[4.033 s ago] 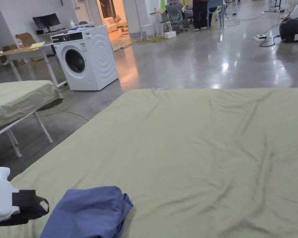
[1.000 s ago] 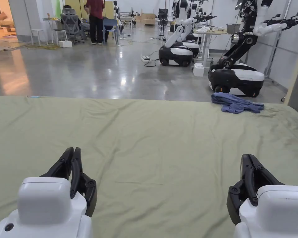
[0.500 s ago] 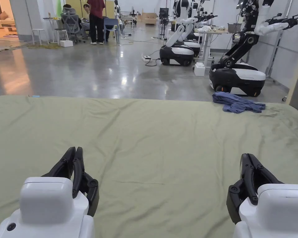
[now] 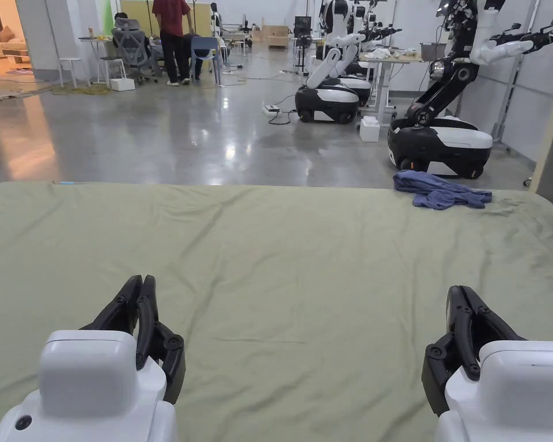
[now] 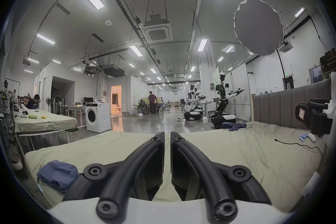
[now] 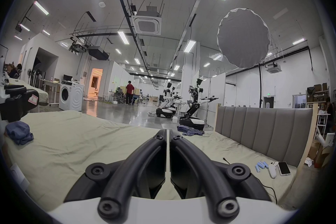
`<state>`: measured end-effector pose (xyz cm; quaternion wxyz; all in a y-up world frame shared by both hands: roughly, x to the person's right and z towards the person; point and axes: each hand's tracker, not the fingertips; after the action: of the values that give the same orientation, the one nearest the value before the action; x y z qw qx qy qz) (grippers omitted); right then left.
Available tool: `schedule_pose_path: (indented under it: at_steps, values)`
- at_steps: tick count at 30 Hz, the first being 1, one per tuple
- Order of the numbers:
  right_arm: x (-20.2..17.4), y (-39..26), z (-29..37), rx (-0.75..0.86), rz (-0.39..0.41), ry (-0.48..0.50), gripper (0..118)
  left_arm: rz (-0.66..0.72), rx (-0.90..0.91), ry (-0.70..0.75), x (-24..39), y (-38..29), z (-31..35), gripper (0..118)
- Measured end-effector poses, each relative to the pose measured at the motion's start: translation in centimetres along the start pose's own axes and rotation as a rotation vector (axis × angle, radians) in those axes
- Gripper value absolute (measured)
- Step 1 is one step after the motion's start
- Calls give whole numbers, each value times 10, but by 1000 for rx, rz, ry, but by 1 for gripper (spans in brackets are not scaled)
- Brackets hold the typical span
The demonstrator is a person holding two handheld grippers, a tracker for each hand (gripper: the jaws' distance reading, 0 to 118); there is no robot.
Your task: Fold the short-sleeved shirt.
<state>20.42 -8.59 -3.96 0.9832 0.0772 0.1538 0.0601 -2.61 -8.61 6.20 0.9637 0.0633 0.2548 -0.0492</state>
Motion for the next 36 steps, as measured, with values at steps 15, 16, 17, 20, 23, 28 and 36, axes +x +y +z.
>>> schedule_pose_path:
  at_steps: [15, 16, 17, 20, 23, 28, 36]
  values:
    - [0, 2, 3, 9, 3, 21, 11, 11, 17, 4, 1, 0, 2, 20]
    - [0, 1, 3, 8, 1, 24, 11, 15, 10, 1, 0, 0, 1, 20]
    - [0, 2, 3, 6, -4, 28, 12, 18, 5, 0, 0, 0, 1, 24]
    - [-1, 1, 3, 0, -11, 21, 37, 25, -42, -12, -3, -1, -2, 95]
    - [-1, 0, 1, -17, -15, 24, 103, 22, -24, -9, -2, -3, -1, 106]
    - [-3, 0, 1, -10, -3, 20, 118, 16, -31, -5, -2, -2, -2, 118]
    - [0, 1, 1, -15, -36, 45, 118, -11, -11, 25, -1, 0, 1, 118]
